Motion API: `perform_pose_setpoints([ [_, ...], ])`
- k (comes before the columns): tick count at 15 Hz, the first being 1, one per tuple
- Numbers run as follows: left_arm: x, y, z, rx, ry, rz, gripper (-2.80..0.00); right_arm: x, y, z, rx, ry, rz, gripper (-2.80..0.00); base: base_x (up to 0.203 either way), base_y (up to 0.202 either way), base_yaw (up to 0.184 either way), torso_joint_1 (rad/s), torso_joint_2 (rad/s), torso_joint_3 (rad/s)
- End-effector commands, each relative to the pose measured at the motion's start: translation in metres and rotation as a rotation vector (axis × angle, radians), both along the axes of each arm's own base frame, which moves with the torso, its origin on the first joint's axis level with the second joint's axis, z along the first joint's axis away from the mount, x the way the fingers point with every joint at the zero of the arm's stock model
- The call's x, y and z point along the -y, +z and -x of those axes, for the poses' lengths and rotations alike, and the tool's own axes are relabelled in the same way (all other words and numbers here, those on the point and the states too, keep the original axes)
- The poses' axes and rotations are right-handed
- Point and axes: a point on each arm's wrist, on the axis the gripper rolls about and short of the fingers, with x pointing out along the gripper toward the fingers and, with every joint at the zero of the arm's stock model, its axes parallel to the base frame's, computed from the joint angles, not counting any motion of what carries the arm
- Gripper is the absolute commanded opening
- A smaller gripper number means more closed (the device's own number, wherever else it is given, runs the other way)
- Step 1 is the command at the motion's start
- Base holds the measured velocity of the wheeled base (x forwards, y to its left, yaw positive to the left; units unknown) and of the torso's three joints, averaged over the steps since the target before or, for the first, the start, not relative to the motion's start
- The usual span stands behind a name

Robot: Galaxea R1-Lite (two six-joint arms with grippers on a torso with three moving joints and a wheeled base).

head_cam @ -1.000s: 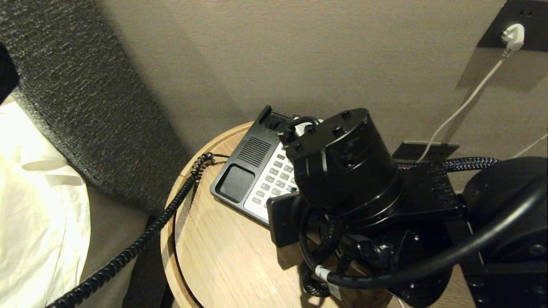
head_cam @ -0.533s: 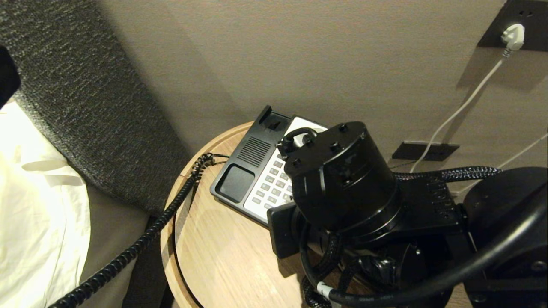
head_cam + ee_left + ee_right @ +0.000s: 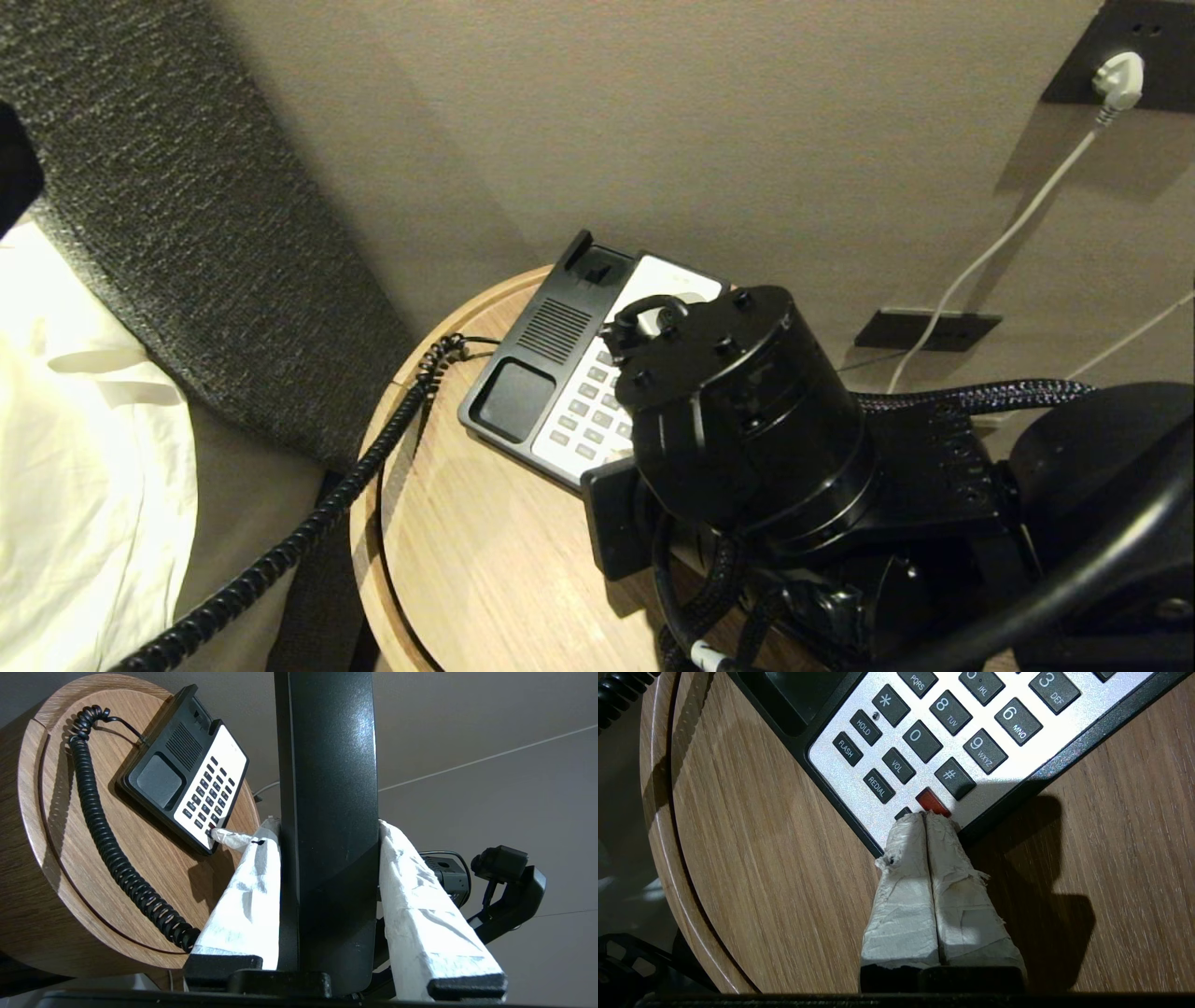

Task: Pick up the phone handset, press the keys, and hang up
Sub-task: Dial the number

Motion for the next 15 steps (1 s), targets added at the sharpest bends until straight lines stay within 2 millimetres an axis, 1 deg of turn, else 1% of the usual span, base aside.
perform_pose_setpoints([
  [1, 0.000, 0.000, 0.000, -0.002, -0.002, 0.004, -2.80, -0.001, -0.002, 0.000, -0.001, -0.004, 0.004, -2.80, 0.000, 0.000, 0.000, 0.000, 0.00, 0.000],
  [7, 0.000, 0.001, 0.000, 0.001, -0.004, 0.005, -2.80, -0.002, -0.007, -0.001, -0.009, -0.005, 0.017, -2.80, 0.000, 0.000, 0.000, 0.000, 0.00, 0.000],
  [11, 0.000, 0.001, 0.001, 0.003, -0.004, 0.007, -2.80, 0.001, -0.015, 0.000, -0.019, -0.007, 0.041, -2.80, 0.000, 0.000, 0.000, 0.000, 0.00, 0.000],
  [15, 0.000, 0.000, 0.001, 0.002, -0.004, 0.006, -2.80, 0.000, -0.013, -0.001, -0.016, -0.008, 0.035, -2.80, 0.000, 0.000, 0.000, 0.000, 0.00, 0.000],
])
